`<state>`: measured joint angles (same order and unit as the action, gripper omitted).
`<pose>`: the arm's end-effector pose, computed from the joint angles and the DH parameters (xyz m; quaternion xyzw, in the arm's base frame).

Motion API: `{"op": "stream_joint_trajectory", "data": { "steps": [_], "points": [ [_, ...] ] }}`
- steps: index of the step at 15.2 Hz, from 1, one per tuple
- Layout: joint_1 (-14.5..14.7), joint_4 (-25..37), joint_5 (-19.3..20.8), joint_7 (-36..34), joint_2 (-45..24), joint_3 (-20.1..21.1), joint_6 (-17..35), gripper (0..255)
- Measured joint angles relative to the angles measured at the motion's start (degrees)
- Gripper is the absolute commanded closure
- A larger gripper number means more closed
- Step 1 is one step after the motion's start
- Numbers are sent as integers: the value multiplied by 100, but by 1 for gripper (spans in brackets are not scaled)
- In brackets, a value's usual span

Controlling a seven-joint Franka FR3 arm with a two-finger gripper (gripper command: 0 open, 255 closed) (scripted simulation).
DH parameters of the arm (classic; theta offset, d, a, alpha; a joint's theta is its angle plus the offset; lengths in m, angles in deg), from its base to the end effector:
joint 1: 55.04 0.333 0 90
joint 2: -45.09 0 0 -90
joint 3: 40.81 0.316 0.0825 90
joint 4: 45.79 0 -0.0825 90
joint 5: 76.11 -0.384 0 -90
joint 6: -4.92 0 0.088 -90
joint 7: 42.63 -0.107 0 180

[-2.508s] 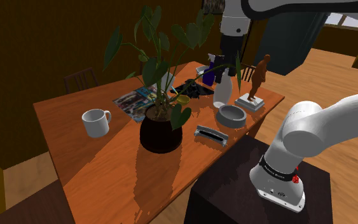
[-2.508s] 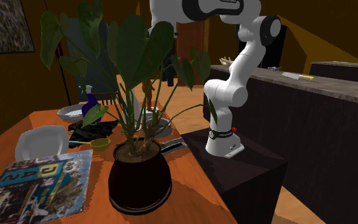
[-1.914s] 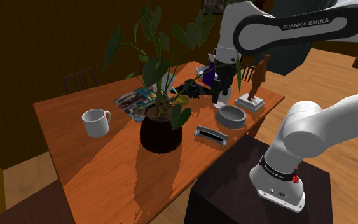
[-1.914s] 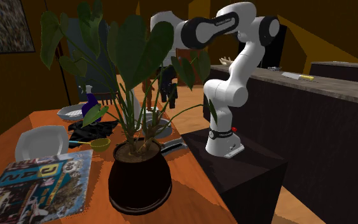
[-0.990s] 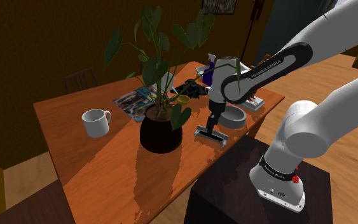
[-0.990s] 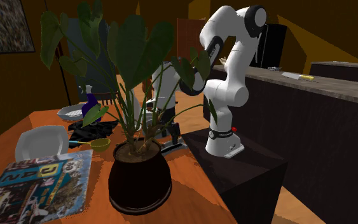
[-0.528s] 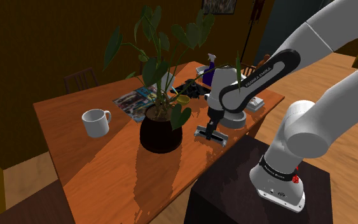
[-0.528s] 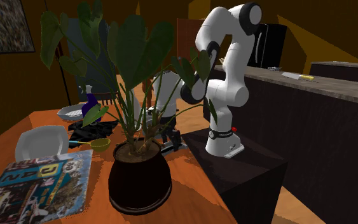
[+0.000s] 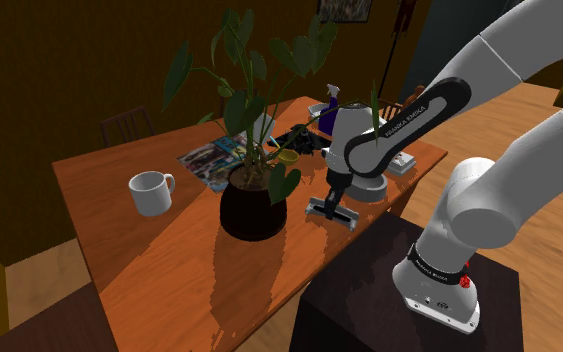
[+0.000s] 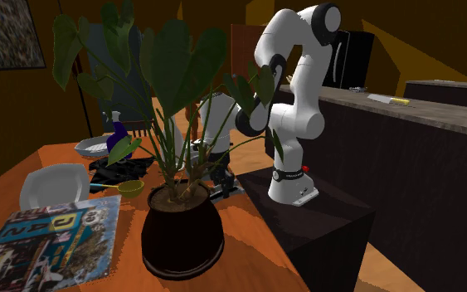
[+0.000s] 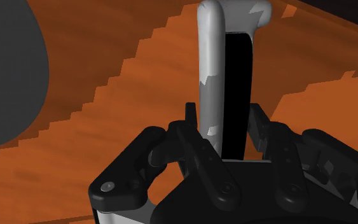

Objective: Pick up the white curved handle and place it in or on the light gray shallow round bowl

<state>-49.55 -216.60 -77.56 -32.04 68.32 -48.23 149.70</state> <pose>0.3091 -0.0039 0.2640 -0.9966 -0.0708 0.0227 0.0350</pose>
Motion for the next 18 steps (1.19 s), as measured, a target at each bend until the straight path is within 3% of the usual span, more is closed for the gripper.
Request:
{"op": "stream_joint_trajectory", "data": {
  "steps": [8,18],
  "points": [
    [1,0,0,1,0,1,0,255],
    [-87,238,94,-134,884,98,-1117,255]
  ]
}}
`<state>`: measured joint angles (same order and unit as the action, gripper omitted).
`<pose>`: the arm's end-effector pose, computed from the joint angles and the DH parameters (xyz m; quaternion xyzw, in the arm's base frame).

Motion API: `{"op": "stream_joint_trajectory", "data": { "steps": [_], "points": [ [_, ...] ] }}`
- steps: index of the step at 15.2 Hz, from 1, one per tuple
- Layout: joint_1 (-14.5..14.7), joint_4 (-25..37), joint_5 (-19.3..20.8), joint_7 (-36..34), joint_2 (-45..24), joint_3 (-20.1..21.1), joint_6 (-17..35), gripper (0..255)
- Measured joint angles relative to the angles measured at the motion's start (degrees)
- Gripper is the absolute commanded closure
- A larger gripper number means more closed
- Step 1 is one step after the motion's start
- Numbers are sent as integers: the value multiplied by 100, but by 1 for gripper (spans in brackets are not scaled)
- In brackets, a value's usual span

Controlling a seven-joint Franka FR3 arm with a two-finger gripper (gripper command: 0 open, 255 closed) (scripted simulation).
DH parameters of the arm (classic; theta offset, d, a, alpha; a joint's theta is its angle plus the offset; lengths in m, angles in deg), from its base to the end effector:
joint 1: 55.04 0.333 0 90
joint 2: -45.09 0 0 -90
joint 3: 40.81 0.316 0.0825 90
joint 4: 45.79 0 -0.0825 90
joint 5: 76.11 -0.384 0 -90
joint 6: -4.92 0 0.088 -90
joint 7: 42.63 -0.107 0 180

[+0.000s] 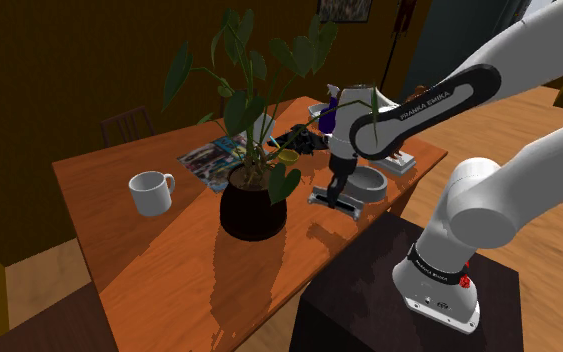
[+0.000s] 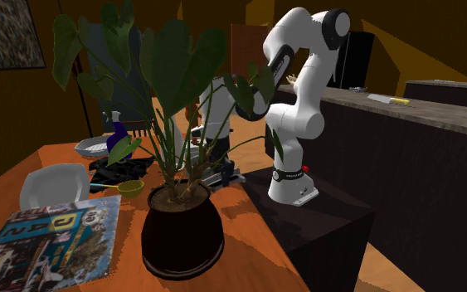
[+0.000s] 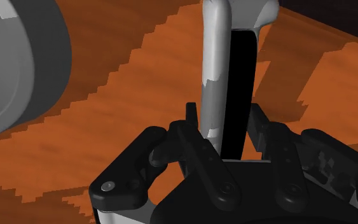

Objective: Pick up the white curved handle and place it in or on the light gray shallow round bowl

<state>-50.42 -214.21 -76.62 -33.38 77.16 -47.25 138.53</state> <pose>0.3096 -0.0031 0.3118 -0.9966 -0.0708 0.0224 0.0350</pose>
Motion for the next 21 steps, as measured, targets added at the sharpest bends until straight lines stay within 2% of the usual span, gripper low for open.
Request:
{"op": "stream_joint_trajectory", "data": {
  "steps": [13,15,21],
  "points": [
    [-53,562,37,-86,821,73,-1384,255],
    [-182,590,155,75,885,-63,-1484,255],
    [-828,831,777,1008,756,-843,-1617,255]
  ]
}}
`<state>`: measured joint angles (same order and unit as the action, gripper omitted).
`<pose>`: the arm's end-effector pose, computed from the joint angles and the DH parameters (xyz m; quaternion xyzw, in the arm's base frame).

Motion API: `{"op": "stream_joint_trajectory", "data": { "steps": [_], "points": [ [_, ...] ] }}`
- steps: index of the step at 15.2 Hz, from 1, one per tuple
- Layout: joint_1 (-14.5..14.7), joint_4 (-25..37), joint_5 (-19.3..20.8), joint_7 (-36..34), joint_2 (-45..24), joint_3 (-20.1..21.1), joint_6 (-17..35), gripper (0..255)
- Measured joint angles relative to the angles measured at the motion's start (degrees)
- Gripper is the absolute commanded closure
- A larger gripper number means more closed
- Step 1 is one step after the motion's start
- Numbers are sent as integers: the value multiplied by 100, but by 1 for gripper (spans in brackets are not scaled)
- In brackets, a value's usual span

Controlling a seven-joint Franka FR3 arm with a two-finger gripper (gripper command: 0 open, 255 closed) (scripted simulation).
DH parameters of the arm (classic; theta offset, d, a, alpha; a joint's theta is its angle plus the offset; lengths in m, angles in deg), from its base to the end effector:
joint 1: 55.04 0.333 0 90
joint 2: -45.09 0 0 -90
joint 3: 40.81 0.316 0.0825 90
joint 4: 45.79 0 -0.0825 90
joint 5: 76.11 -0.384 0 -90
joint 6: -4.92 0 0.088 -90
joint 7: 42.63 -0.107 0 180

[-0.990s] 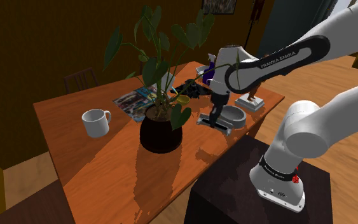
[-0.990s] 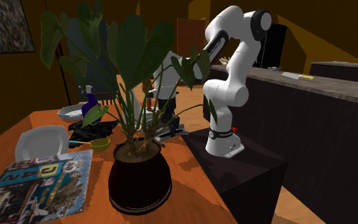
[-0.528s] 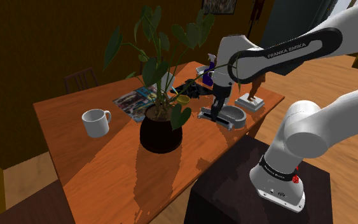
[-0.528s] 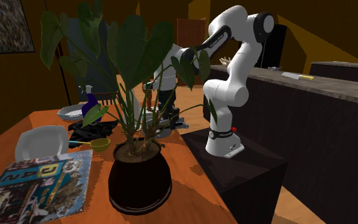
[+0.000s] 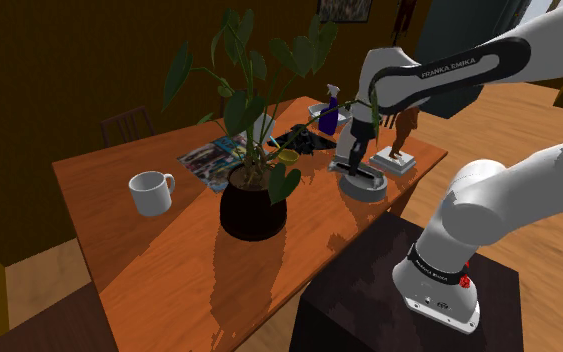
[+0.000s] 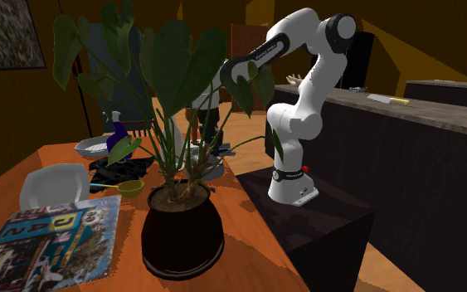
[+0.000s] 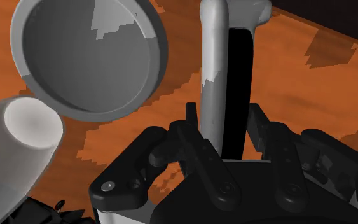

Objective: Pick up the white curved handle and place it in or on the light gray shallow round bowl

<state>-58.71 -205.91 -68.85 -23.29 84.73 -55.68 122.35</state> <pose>0.3027 -0.0989 0.3870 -0.9967 -0.0697 0.0227 0.0353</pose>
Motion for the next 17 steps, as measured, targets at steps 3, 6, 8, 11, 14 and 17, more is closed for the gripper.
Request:
{"op": "stream_joint_trajectory", "data": {
  "steps": [3,6,8,11,14,17],
  "points": [
    [-246,160,258,454,-223,-386,67,255],
    [-443,374,459,878,-432,-740,78,255],
    [-521,596,544,1156,-660,-974,105,255],
    [-605,830,634,1528,-988,-1299,221,255],
    [-623,778,668,1631,-1143,-1419,430,255],
    [-592,688,658,1680,-1356,-1511,728,255]
  ]
}}
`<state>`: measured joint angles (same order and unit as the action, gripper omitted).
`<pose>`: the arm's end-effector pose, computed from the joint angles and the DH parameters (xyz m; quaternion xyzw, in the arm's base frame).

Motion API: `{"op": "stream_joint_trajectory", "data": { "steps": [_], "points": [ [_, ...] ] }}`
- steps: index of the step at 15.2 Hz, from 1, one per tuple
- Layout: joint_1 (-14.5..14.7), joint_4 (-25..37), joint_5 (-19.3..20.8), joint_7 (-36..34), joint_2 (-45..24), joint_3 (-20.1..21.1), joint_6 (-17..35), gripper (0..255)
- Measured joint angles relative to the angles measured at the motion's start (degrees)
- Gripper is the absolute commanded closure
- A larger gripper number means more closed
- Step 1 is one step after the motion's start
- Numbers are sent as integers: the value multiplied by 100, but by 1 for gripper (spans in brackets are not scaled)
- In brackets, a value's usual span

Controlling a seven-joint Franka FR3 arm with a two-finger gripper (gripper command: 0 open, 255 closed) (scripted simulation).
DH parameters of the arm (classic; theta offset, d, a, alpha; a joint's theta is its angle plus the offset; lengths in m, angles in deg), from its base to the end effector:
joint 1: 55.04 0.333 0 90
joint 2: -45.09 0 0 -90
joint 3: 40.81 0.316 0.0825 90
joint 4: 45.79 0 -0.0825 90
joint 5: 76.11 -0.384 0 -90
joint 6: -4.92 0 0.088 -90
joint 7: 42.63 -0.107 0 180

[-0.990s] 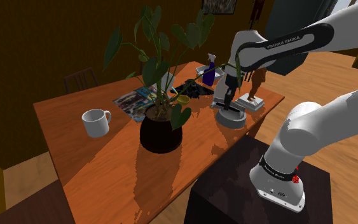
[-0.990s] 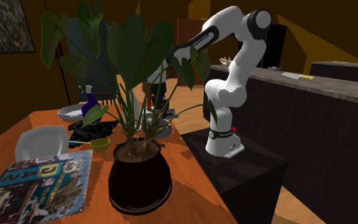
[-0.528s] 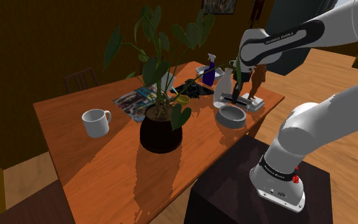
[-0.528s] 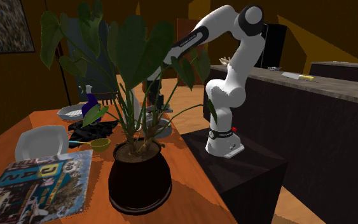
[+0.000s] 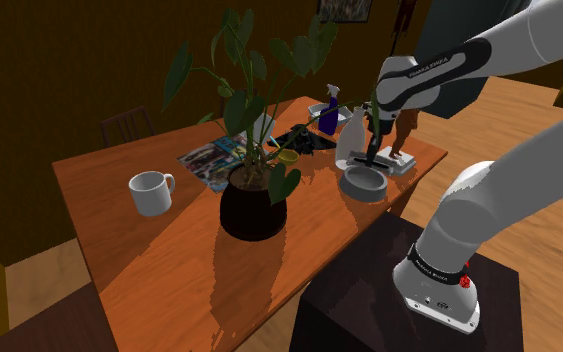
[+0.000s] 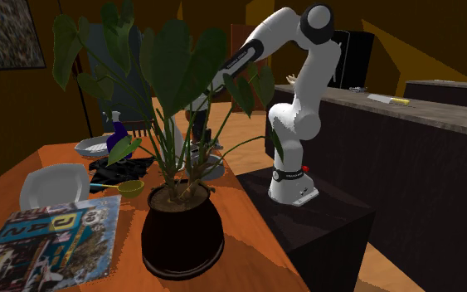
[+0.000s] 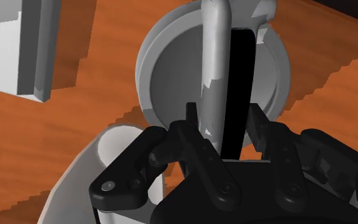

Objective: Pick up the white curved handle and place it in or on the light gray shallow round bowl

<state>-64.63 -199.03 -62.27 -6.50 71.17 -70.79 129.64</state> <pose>0.2926 -0.2379 0.3542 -0.9966 -0.0708 0.0231 0.0353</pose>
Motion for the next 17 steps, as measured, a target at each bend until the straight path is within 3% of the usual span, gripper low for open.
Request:
{"op": "stream_joint_trajectory", "data": {
  "steps": [7,13,14,17],
  "points": [
    [59,-287,-25,71,-402,-162,678,255],
    [77,-292,-45,94,-480,-193,771,255],
    [77,-292,-45,94,-479,-192,770,0],
    [77,-298,-43,94,-481,-192,771,0]
  ]
}}
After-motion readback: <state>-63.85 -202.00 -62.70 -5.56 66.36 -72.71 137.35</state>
